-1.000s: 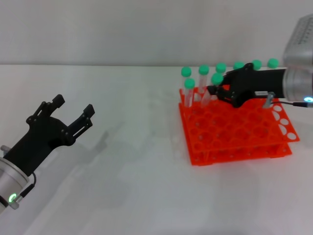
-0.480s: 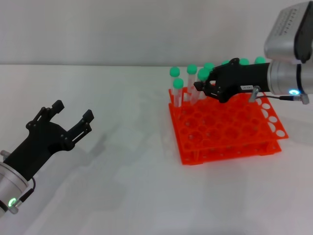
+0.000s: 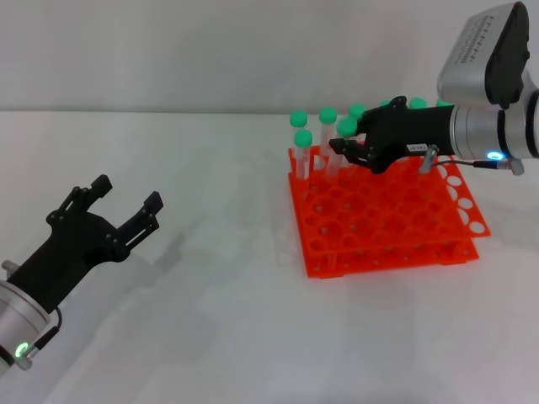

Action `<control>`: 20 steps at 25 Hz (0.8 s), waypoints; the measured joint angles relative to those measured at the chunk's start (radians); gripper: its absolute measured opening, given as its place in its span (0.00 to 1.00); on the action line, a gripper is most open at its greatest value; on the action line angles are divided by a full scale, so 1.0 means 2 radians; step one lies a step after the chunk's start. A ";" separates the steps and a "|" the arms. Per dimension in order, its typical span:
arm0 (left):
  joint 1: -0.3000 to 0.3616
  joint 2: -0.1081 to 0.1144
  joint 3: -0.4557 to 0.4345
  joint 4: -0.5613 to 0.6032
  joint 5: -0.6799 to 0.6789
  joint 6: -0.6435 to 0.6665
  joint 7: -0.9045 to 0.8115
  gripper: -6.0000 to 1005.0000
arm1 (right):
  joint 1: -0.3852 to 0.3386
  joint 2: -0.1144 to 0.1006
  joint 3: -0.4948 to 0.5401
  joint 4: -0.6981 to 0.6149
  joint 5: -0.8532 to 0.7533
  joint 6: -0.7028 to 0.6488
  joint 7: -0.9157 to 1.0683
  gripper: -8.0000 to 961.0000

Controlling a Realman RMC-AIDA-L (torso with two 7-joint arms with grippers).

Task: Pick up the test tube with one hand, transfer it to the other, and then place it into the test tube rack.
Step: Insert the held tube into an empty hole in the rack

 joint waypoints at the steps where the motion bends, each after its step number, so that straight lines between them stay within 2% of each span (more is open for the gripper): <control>1: 0.000 0.000 0.000 0.000 0.000 0.000 0.000 0.88 | 0.000 0.000 0.000 0.000 0.000 0.002 0.000 0.32; 3: -0.001 0.000 0.000 0.000 0.000 0.000 0.000 0.88 | 0.001 0.001 0.000 0.000 0.001 0.007 0.000 0.32; 14: -0.001 0.000 0.000 -0.001 0.001 -0.003 0.000 0.88 | 0.008 0.006 -0.022 0.000 0.012 0.022 -0.003 0.52; 20: -0.008 0.000 0.000 -0.011 -0.001 -0.001 0.001 0.88 | 0.009 0.006 -0.044 -0.003 0.032 0.025 -0.004 0.55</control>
